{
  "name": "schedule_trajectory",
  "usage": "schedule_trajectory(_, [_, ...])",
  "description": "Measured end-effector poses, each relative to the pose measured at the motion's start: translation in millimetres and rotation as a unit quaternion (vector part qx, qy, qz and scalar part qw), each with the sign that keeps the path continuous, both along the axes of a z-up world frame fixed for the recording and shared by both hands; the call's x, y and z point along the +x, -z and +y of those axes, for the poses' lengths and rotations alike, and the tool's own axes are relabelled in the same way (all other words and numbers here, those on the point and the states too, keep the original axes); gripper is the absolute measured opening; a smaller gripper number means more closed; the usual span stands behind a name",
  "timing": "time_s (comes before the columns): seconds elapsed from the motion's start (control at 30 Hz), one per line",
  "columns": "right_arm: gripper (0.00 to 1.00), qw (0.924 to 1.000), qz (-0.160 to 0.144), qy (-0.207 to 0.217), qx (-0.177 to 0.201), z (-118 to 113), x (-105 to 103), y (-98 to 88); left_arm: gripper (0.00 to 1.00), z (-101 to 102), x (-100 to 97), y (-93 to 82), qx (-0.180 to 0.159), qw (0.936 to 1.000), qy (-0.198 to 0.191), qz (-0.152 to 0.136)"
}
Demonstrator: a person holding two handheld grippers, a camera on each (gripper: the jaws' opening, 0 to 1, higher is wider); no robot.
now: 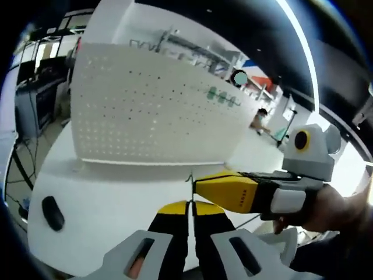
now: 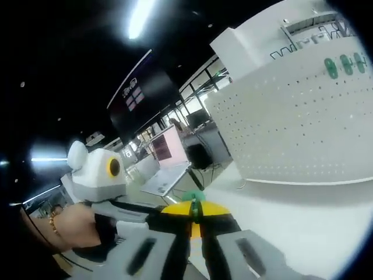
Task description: Insert the hook assembly into the mounting plate slot until the hook locks in place.
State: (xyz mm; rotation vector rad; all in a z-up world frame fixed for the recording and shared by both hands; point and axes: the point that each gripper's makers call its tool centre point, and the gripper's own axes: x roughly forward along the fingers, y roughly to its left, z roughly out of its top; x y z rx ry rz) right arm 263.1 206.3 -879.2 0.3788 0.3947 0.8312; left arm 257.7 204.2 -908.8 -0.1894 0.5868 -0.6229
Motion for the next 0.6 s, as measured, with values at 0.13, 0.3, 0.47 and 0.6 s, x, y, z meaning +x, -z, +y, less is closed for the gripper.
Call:
schedule_trajectory(0.13, [0.12, 0.9991, 0.005, 0.012, 0.041, -11, 5, -19.4, 0.01, 2, 0.8, 0.1, -0.005, 1.0000, -0.004, 0.002])
schedule_trajectory(0.3, [0.12, 0.9994, 0.010, -0.003, 0.033, -19, 3, -29.0, 0.01, 7, 3.4, -2.1, 0.026, 0.9994, -0.008, -0.021])
schedule_trajectory(0.47, [0.12, 0.9998, -0.001, -0.022, -0.003, -14, -5, -22.9, 0.01, -2, 5.8, -14.4, 0.054, 0.9967, 0.010, -0.060])
schedule_trajectory(0.6, [0.11, 0.9997, 0.004, -0.021, 0.008, -11, -6, -18.6, 0.01, -7, 6.3, -17.6, 0.048, 0.9967, 0.019, -0.063])
